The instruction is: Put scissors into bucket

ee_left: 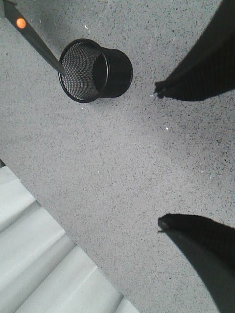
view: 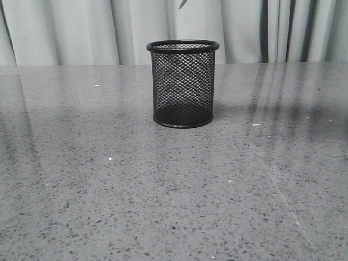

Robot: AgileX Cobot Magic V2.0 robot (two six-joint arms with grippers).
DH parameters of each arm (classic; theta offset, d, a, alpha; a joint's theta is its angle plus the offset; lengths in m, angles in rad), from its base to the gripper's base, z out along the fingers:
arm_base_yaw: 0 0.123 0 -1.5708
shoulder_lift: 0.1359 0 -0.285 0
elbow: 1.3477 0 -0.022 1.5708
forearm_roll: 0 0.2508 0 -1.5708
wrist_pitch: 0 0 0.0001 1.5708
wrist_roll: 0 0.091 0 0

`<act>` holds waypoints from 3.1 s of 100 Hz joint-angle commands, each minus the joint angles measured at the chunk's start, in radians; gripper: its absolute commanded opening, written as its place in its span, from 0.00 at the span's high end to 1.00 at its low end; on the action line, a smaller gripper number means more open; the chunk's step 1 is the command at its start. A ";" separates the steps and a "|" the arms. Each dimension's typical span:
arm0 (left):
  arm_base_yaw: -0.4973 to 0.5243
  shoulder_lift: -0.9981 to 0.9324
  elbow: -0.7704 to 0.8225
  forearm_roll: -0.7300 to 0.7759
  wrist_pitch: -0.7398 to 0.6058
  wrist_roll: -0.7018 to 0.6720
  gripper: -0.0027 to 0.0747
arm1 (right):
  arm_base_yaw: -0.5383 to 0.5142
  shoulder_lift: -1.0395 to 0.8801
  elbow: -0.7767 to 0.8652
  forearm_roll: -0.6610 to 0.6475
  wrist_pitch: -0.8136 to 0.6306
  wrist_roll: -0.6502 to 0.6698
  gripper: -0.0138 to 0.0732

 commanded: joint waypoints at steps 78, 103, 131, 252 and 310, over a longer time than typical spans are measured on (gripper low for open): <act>0.003 -0.017 -0.033 -0.039 -0.052 -0.010 0.37 | 0.050 0.115 -0.035 -0.023 0.032 0.005 0.89; 0.003 -0.017 -0.033 -0.039 -0.052 -0.010 0.37 | 0.054 0.154 -0.035 -0.063 0.032 0.005 0.89; 0.003 -0.017 -0.033 -0.039 -0.052 -0.010 0.37 | 0.055 0.193 -0.035 -0.064 0.032 0.005 0.89; 0.003 -0.017 -0.033 -0.039 -0.052 -0.010 0.45 | 0.029 0.036 -0.201 -0.111 -0.004 0.005 0.65; 0.003 -0.253 0.286 -0.070 -0.411 -0.086 0.99 | 0.029 -0.419 0.381 -0.118 -0.663 0.005 0.90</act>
